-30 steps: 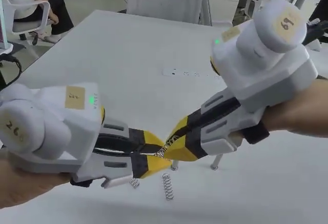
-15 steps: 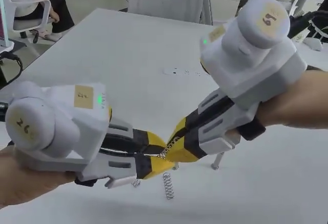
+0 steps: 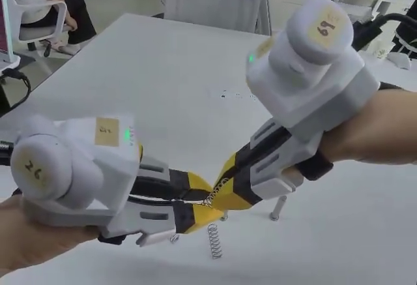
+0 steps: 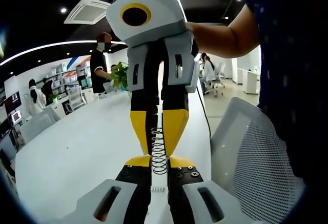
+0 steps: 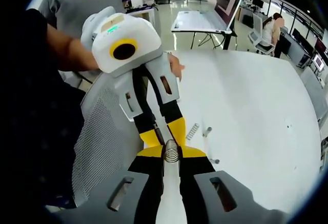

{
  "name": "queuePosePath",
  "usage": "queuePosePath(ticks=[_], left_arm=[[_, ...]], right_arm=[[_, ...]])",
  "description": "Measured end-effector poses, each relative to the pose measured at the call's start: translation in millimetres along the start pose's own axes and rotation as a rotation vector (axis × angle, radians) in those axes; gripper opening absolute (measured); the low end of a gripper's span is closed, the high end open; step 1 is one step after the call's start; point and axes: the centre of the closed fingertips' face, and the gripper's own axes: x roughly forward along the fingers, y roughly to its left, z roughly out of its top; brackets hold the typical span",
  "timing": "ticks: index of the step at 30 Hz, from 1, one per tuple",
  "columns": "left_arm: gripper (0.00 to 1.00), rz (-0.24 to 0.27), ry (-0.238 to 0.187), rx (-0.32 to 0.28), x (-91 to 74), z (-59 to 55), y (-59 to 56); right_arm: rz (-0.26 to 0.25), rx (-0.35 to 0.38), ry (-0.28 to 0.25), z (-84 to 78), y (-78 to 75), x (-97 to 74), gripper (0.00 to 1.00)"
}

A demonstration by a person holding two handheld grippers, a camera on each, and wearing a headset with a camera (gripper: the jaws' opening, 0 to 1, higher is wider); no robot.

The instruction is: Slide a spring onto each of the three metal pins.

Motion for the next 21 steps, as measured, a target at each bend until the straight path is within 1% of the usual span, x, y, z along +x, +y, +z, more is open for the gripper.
queuePosePath(ticks=[2, 6, 8, 10, 12, 21], left_arm=[[0.03, -0.001, -0.012, -0.019, -1.8, 0.8, 0.6], [0.04, 0.006, -0.020, -0.026, -2.8, 0.5, 1.4], [0.08, 0.006, -0.031, -0.039, -3.0, 1.4, 1.6], [0.10, 0.005, -0.043, -0.045, -3.0, 3.4, 1.9], [0.10, 0.004, -0.040, -0.047, -3.0, 2.6, 1.9], [0.22, -0.002, -0.057, -0.071, -2.8, 2.6, 1.2]], right_arm=[[0.003, -0.003, 0.005, 0.3, 0.6, 0.1, 0.08], [0.005, -0.012, 0.010, 1.9, -0.2, 1.0, 0.08], [0.002, -0.016, 0.012, 2.5, -1.4, 1.4, 0.08], [0.004, -0.015, 0.011, 2.2, -1.0, 1.0, 0.08], [0.000, -0.017, 0.013, 1.9, -1.4, 0.9, 0.08], [-0.011, -0.018, 0.021, 0.3, -4.6, -0.2, 0.08]])
